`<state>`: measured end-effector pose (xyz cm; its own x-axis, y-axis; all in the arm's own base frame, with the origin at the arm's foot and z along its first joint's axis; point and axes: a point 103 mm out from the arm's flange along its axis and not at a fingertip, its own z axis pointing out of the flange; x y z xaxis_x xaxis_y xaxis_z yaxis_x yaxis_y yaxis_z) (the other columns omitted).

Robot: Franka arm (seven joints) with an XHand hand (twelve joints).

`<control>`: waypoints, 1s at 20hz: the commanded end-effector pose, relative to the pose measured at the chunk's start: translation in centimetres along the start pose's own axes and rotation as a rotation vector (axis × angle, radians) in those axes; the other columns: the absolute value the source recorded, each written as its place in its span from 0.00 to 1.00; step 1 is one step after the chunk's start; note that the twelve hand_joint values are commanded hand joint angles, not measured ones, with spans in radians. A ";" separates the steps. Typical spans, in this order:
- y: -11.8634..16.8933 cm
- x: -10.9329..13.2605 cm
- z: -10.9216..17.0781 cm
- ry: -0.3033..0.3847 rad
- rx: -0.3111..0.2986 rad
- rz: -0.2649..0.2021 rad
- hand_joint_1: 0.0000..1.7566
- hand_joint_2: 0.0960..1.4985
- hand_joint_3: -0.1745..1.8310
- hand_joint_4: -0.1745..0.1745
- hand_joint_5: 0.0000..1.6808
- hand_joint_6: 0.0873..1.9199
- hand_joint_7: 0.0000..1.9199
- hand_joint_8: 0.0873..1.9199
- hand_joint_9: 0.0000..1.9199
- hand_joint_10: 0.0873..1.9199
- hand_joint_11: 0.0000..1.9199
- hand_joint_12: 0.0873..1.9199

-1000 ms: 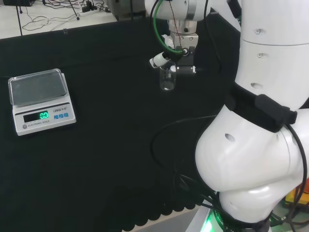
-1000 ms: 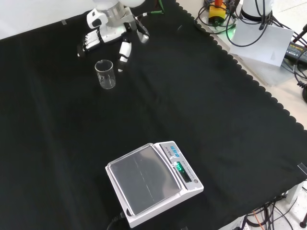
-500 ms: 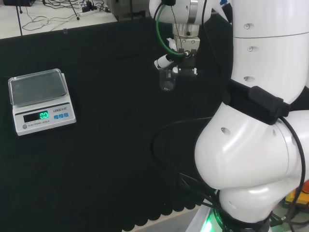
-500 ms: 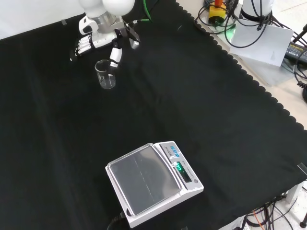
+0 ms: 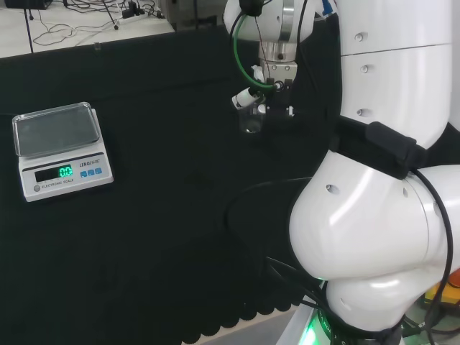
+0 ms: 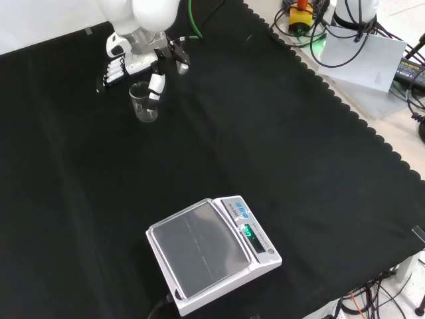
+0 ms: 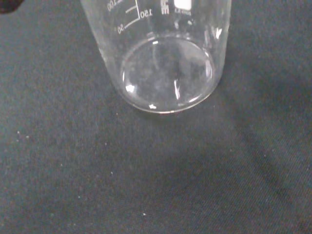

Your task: Pick up the beaker.

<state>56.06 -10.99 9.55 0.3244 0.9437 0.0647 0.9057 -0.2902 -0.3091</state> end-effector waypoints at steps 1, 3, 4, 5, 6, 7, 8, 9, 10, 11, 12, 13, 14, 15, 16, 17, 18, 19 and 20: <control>0.3 0.2 1.2 -0.012 0.032 0.008 0.31 0.47 0.16 0.68 0.01 0.00 0.00 0.12 0.00 0.36 0.00 0.41; 0.4 0.3 1.5 -0.016 0.032 0.008 0.33 0.48 0.16 0.69 0.04 0.00 0.00 0.15 0.01 0.38 0.00 0.49; 0.4 0.4 1.5 -0.019 0.032 0.009 0.36 0.48 0.16 0.69 0.07 0.00 0.02 0.17 0.03 0.40 0.00 0.58; 0.4 0.4 1.5 -0.021 0.030 0.010 0.39 0.48 0.17 0.70 0.12 0.00 0.03 0.22 0.07 0.41 0.01 0.67; 0.4 0.4 1.6 -0.022 0.027 0.012 0.42 0.47 0.19 0.69 0.16 0.00 0.05 0.27 0.12 0.41 0.03 0.72; 0.4 0.4 1.7 -0.022 0.023 0.014 0.46 0.46 0.22 0.68 0.20 0.00 0.07 0.31 0.17 0.40 0.08 0.74; 0.3 0.4 1.8 -0.022 0.019 0.016 0.49 0.43 0.28 0.67 0.24 0.01 0.09 0.35 0.21 0.39 0.14 0.74; 0.3 0.4 1.8 -0.022 0.015 0.018 0.51 0.40 0.34 0.66 0.25 0.11 0.12 0.37 0.25 0.38 0.19 0.73; 0.3 0.5 1.9 -0.024 0.010 0.021 0.54 0.38 0.39 0.64 0.25 0.26 0.14 0.40 0.29 0.38 0.25 0.70; 0.4 0.6 1.9 -0.025 0.003 0.024 0.57 0.37 0.44 0.61 0.25 0.41 0.17 0.44 0.33 0.39 0.31 0.68; 0.4 0.7 2.0 -0.026 -0.003 0.026 0.59 0.36 0.48 0.57 0.24 0.53 0.19 0.48 0.36 0.40 0.36 0.65; 0.4 0.8 2.0 -0.024 -0.008 0.027 0.61 0.36 0.51 0.52 0.25 0.62 0.21 0.52 0.40 0.42 0.42 0.63; 0.5 0.9 2.0 -0.022 -0.015 0.028 0.63 0.37 0.54 0.46 0.25 0.69 0.23 0.57 0.42 0.46 0.47 0.60; 0.5 0.9 2.0 -0.019 -0.024 0.029 0.65 0.38 0.55 0.38 0.26 0.73 0.24 0.63 0.44 0.51 0.52 0.56; 0.5 1.0 2.0 -0.018 -0.035 0.029 0.64 0.46 0.50 0.23 0.32 0.76 0.26 0.70 0.45 0.57 0.58 0.53; 0.5 1.0 1.9 -0.015 -0.043 0.028 0.63 0.54 0.45 0.12 0.37 0.77 0.27 0.76 0.47 0.62 0.61 0.50; 0.5 1.0 1.9 -0.011 -0.048 0.027 0.62 0.58 0.42 0.06 0.40 0.78 0.28 0.80 0.48 0.66 0.63 0.48; 0.5 1.0 1.8 -0.011 -0.052 0.026 0.63 0.62 0.40 0.24 0.40 0.79 0.32 0.82 0.50 0.68 0.64 0.47; 0.5 1.0 1.8 -0.012 -0.055 0.026 0.63 0.63 0.39 0.39 0.41 0.80 0.34 0.82 0.50 0.70 0.64 0.47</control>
<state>56.24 -10.08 7.50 0.3438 0.9382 0.0393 0.9051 -0.3199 -0.2801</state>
